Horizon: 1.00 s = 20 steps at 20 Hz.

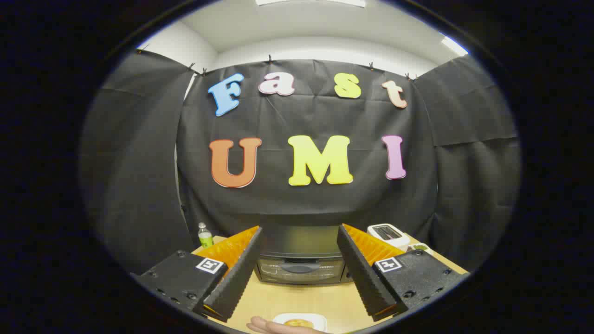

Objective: Open the toaster oven, put the food inside, and close the toaster oven door.

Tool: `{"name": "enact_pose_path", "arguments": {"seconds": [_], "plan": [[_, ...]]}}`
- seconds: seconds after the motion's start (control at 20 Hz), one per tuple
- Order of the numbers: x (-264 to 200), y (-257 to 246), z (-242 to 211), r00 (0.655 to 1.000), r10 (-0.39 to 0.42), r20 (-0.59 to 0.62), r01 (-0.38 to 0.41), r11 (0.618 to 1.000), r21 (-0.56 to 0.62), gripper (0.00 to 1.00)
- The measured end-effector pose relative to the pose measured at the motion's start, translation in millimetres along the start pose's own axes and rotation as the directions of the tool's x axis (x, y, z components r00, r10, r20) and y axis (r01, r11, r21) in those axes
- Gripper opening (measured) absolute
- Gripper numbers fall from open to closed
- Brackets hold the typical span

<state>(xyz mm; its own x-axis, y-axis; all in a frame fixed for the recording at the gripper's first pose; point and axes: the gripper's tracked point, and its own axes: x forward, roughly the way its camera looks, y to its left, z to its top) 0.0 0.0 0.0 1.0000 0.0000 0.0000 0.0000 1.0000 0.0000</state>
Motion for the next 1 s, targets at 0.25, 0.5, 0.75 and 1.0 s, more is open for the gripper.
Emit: {"name": "enact_pose_path", "arguments": {"seconds": [0.25, 0.5, 0.75, 1.0], "plan": [[15, -15, -7, 0.999, -0.029, -0.025, 0.029, 0.999, 0.020, 1.00], [38, -43, -5, 0.997, -0.077, -0.005, 0.077, 0.997, 0.011, 1.00], [53, -53, 0, 0.996, -0.084, 0.010, 0.084, 0.996, -0.034, 1.00], [74, -40, -16, 0.996, -0.086, -0.022, 0.086, 0.996, 0.001, 1.00]]}}
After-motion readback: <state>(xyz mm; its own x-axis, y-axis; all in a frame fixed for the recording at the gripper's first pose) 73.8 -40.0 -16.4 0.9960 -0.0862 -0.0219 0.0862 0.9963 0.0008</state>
